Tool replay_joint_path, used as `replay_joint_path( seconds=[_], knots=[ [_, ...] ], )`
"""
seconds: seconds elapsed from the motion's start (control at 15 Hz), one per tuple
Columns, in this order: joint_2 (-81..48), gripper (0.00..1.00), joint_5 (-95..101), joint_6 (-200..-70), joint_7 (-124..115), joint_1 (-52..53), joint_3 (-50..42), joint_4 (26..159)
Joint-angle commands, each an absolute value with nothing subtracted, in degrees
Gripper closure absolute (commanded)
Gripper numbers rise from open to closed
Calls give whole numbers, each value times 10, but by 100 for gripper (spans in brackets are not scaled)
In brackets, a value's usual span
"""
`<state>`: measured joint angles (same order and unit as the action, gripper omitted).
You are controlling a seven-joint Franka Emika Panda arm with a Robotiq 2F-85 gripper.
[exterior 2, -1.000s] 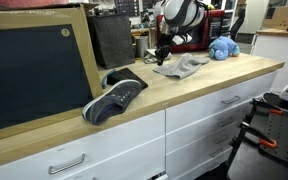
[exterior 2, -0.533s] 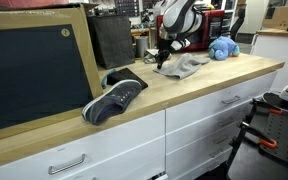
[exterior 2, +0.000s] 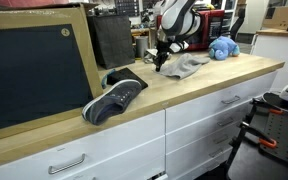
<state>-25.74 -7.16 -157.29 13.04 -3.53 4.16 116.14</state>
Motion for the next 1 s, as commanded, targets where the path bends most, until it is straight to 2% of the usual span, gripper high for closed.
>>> replay_joint_path(
  seconds=[0.0, 0.93],
  knots=[
    [-258, 100, -69, -1584, 127, -40, 52, 1165],
    [-272, 100, -92, -1606, 115, -33, 91, 1175]
  ],
)
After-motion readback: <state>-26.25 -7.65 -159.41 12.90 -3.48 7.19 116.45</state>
